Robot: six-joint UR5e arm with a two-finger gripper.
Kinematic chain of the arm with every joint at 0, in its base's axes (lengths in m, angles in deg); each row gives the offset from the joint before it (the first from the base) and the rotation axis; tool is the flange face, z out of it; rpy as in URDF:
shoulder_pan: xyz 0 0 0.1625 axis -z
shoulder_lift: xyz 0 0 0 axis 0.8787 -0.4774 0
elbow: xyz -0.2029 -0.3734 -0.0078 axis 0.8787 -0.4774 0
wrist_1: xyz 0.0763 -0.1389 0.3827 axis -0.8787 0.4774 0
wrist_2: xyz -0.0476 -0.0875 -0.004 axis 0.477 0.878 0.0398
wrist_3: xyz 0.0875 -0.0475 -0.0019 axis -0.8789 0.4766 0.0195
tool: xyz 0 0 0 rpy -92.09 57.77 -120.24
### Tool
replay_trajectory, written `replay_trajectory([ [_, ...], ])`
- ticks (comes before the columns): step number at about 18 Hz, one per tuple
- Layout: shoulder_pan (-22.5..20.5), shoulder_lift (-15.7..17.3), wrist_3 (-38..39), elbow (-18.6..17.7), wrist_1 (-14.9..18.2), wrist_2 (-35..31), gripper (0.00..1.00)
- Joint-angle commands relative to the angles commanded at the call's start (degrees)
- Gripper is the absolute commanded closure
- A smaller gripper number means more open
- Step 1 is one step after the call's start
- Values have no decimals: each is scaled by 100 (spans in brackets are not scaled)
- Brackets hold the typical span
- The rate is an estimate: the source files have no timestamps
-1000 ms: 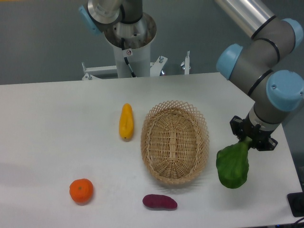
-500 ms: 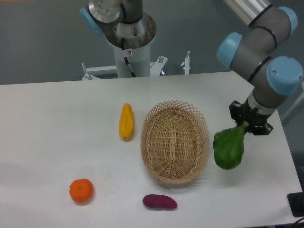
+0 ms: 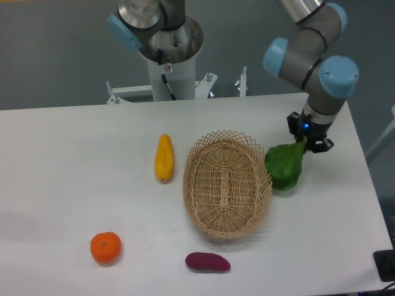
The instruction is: Place the green vegetable on the table
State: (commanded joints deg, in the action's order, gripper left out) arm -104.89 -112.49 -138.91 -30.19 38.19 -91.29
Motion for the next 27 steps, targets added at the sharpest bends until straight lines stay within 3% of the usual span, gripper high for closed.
replay_trajectory([
  [3, 18, 9, 0, -35, 0, 0, 57],
  [4, 9, 17, 0, -44, 0, 0, 43],
  [6, 0, 18, 9, -44, 0, 0, 0],
  [12, -9, 123, 70, 70, 17, 0, 0],
  [15, 17, 307, 79, 315, 44, 9, 0],
  [20, 62, 229, 88, 886, 219, 218, 0],
  [27, 166, -96, 359, 2090, 1317, 352, 0],
])
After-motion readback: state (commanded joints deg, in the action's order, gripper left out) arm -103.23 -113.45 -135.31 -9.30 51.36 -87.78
